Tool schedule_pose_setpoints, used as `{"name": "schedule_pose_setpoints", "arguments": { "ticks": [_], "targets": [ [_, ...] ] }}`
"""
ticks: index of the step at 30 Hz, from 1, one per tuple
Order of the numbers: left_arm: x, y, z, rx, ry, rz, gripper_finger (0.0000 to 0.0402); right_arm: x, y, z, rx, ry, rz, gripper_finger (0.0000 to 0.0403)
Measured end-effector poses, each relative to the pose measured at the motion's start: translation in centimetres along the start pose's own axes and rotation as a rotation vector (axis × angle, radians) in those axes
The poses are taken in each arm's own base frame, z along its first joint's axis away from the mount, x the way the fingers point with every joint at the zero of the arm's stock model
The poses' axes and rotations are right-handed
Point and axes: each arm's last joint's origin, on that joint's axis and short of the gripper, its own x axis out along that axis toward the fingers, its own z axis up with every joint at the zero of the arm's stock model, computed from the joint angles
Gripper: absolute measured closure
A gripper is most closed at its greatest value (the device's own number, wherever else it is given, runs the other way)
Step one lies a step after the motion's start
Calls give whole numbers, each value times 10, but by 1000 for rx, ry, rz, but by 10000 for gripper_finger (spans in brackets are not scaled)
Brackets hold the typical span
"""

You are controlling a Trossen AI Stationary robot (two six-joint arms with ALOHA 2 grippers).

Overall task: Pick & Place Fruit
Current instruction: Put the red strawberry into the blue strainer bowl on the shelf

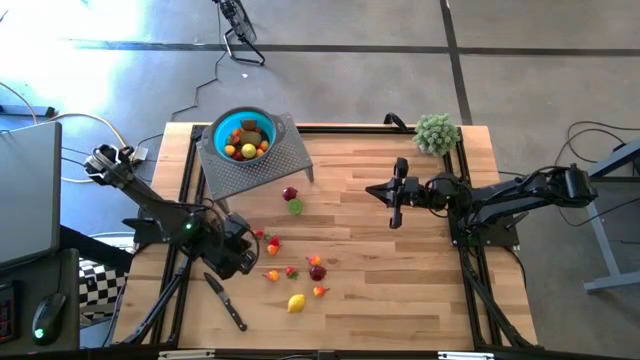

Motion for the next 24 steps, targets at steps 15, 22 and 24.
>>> {"name": "schedule_pose_setpoints", "arguments": {
  "ticks": [15, 22, 24],
  "targets": [
    [18, 0, -10, -102, 53, 151, 400, 0, 0, 0, 0, 0, 1, 400],
    [19, 0, -11, -85, 63, 156, 400, 0, 0, 0, 18, 0, 1, 400],
    [19, 0, -11, -83, 63, 158, 400, 0, 0, 0, 18, -1, 1, 400]
  ]
}}
